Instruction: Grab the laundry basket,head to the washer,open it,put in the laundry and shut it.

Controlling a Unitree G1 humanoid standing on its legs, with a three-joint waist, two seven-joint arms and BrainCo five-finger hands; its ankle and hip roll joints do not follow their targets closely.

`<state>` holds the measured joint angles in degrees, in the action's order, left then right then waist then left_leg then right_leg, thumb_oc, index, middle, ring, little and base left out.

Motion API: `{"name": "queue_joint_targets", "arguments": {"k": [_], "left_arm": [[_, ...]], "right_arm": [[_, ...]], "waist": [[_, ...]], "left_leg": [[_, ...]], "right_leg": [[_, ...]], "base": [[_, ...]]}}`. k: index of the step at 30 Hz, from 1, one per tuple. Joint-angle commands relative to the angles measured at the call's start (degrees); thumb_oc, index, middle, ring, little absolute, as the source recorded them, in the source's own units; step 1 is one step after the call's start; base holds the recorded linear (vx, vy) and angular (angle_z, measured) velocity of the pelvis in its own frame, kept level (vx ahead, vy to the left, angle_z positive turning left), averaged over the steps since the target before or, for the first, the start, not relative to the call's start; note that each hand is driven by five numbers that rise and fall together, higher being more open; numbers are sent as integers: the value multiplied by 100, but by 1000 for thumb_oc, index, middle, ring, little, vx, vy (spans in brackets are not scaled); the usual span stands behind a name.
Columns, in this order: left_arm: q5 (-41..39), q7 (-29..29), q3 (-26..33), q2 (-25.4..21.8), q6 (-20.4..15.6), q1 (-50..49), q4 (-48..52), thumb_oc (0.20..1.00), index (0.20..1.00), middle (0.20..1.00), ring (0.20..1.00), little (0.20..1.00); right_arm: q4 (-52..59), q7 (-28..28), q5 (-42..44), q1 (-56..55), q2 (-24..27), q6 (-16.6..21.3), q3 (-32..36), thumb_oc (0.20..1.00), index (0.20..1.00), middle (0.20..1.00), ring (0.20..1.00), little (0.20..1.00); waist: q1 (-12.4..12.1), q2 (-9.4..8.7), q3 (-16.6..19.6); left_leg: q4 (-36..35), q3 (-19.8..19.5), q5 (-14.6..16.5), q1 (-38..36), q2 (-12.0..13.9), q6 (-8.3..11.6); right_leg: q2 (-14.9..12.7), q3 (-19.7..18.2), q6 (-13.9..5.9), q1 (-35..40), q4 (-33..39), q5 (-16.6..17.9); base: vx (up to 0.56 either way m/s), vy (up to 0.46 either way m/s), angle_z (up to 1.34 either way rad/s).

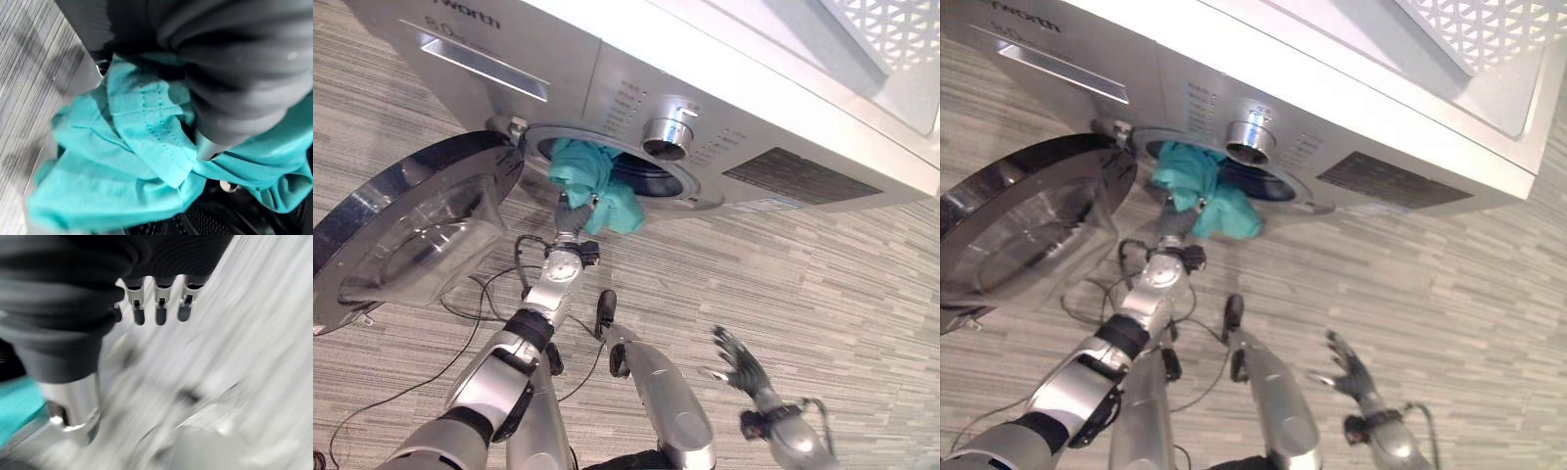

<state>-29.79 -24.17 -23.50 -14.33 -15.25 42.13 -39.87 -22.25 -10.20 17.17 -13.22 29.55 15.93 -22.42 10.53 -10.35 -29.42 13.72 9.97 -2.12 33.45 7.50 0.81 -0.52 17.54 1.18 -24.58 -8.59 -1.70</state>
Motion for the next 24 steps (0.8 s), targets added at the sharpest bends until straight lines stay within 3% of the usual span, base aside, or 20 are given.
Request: {"name": "queue_joint_targets", "arguments": {"k": [1,8,18,24], "left_arm": [[297,-105,88,268,-475,284,371,200,200,200,200,200],[318,-258,59,451,-506,586,113,200,200,200,200,200],[400,-518,15,783,-533,1047,-56,200,200,200,200,200],[344,-721,268,118,-544,1984,-296,200,200,200,200,200]], "right_arm": [[481,-231,-306,391,-101,15,93,1000,1000,1000,1000,1000],[539,-411,-165,700,-301,87,40,1000,1000,1000,1000,1000],[396,-768,-256,866,-523,61,-97,1000,1000,1000,1000,1000],[447,-785,-259,905,-483,110,-38,1000,1000,1000,1000,1000]], "waist": [[-148,-204,-37],[-47,-254,-37],[93,-159,-37],[198,-139,-37]], "left_leg": [[-440,298,-351,487,35,194],[-253,276,-242,918,71,153],[-246,109,-271,1601,29,140],[-161,-33,-250,1942,61,152]], "right_leg": [[-317,284,-338,-201,-383,-411],[-327,196,-364,-643,-480,-369],[-302,70,-331,-1340,-513,-342],[-269,12,-319,-1692,-676,-406]], "base": [[-9,5,-4],[6,-4,-4],[24,-38,0],[50,-66,0]]}}
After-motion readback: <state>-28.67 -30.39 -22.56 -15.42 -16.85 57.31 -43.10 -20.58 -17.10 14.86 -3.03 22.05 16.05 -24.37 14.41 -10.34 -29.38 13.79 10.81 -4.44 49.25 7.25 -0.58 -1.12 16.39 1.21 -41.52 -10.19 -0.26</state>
